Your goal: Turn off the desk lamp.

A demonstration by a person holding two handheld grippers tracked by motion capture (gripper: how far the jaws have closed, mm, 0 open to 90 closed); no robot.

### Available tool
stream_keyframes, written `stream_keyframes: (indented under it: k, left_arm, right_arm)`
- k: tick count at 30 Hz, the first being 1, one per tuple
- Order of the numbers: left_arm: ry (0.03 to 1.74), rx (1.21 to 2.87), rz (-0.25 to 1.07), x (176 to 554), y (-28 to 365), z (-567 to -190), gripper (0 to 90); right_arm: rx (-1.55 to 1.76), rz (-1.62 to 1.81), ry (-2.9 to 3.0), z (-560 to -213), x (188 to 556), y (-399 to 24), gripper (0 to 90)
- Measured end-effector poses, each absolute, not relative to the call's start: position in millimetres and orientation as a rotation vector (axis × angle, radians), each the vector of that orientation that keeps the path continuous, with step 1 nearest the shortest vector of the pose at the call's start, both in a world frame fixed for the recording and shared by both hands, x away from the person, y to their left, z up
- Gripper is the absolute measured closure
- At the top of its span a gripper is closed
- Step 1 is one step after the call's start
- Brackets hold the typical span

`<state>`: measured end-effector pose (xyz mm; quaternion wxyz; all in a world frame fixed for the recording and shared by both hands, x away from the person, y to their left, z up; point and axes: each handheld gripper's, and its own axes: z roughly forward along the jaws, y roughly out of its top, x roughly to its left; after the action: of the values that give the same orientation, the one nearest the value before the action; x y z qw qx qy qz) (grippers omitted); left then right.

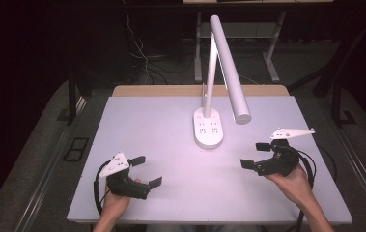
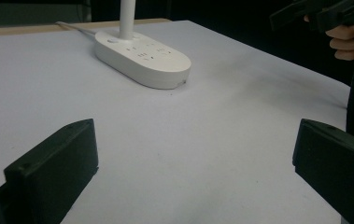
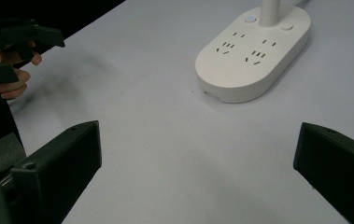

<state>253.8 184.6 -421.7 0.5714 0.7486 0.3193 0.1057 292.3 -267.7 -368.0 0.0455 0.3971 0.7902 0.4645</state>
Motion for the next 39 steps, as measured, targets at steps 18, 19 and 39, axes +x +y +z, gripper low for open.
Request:
stream_keyframes:
  k: [18,19,39]
  left_arm:
    - [0.735,1.751,0.242,254,184,-421,0.0]
    - [0.735,1.749,0.242,254,185,-421,0.0]
    - [0.738,1.749,0.247,254,186,-421,0.0]
  right_arm:
    - [1.210,1.402,2.446,-358,331,-252,0.8]
    - [1.219,1.401,2.452,-357,333,-251,0.8]
    - [1.212,1.391,2.455,-347,373,-243,0.9]
